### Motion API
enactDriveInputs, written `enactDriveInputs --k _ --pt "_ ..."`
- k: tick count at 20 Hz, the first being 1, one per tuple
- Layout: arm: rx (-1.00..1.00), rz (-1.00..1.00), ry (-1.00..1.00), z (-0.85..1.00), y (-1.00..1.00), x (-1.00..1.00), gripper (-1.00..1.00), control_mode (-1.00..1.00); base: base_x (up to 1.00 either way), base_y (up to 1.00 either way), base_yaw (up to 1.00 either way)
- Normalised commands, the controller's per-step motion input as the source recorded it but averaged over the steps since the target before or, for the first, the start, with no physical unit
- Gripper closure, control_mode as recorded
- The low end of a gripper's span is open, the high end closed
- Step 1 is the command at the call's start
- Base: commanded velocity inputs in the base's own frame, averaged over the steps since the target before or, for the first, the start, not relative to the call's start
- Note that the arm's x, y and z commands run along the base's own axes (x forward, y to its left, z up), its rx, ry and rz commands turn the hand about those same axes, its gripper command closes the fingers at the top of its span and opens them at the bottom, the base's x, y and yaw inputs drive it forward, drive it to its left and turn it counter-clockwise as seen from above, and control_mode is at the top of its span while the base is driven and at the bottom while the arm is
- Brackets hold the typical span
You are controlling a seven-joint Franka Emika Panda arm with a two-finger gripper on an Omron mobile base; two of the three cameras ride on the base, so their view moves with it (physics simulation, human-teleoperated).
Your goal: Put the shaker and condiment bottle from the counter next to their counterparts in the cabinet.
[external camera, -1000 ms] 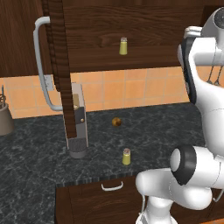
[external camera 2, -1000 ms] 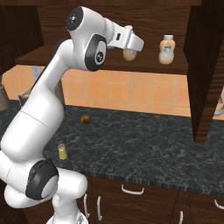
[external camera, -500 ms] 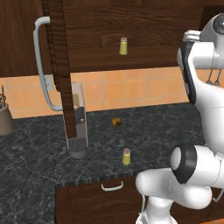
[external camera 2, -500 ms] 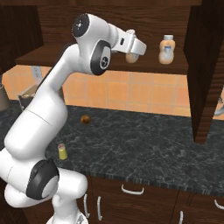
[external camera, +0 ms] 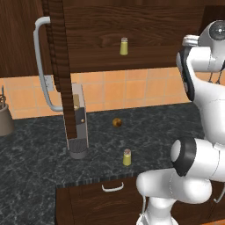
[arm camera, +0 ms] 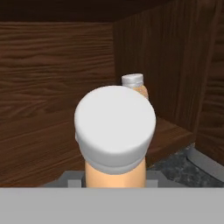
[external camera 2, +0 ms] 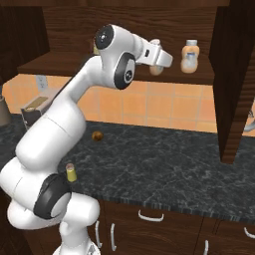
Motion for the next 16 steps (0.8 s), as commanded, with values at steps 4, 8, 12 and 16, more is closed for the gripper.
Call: enactDriveInputs --k 4,8,12,16 --pt "0.00 0.00 0.00 -0.11 -0.20 0.42 1.00 -1.00 0.00 0.00 0.00" --pt "0.00 0.00 0.00 -0.02 -0.14 0.43 1.00 -1.00 0.00 0.00 0.00" --pt "0.00 0.00 0.00 0.00 -0.14 0.42 1.00 -1.00 0.00 0.00 0.00" --pt "0.00 0.00 0.00 -0.01 -0.20 0.39 1.00 -1.00 0.00 0.00 0.00"
